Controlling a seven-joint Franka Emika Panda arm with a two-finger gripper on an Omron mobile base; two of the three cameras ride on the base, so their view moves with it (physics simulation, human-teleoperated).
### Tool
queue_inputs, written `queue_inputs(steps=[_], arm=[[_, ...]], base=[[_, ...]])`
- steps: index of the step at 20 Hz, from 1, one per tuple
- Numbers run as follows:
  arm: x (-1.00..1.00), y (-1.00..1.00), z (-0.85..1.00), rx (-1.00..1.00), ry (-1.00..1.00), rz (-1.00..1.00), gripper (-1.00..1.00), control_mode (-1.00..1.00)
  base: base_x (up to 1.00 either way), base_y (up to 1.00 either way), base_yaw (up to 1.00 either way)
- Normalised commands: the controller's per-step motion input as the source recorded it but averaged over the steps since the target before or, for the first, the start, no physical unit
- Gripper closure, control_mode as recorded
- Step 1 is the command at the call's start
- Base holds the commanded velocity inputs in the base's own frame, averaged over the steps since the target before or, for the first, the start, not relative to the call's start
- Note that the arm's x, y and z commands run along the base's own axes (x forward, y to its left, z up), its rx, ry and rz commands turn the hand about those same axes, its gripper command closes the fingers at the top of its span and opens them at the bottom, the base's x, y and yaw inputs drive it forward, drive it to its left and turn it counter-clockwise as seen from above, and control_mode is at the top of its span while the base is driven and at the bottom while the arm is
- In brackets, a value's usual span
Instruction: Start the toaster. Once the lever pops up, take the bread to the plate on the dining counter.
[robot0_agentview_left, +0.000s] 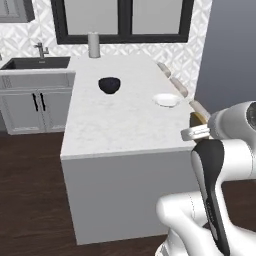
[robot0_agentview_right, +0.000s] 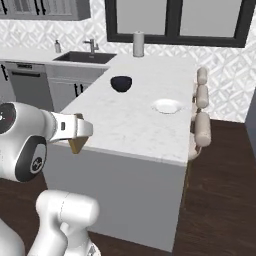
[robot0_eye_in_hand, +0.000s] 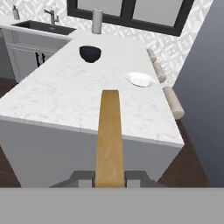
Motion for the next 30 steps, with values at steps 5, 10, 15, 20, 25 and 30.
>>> queue_inputs(steps=[5, 10, 15, 20, 25, 30], arm=[[0.00, 0.00, 0.00, 0.00, 0.00, 0.00, 1.00, 1.00], [0.00, 0.00, 0.00, 0.00, 0.00, 0.00, 1.00, 1.00], [0.00, 0.00, 0.00, 0.00, 0.00, 0.00, 1.00, 1.00], [0.00, 0.00, 0.00, 0.00, 0.00, 0.00, 1.00, 1.00], [0.00, 0.00, 0.00, 0.00, 0.00, 0.00, 1.00, 1.00], [0.00, 0.00, 0.00, 0.00, 0.00, 0.00, 1.00, 1.00]], base=[[0.29, -1.00, 0.11], [0.38, -0.99, 0.12], [0.48, -0.82, 0.13], [0.61, -0.69, 0.11], [0.55, -0.72, 0.13], [0.31, -0.49, 0.09]])
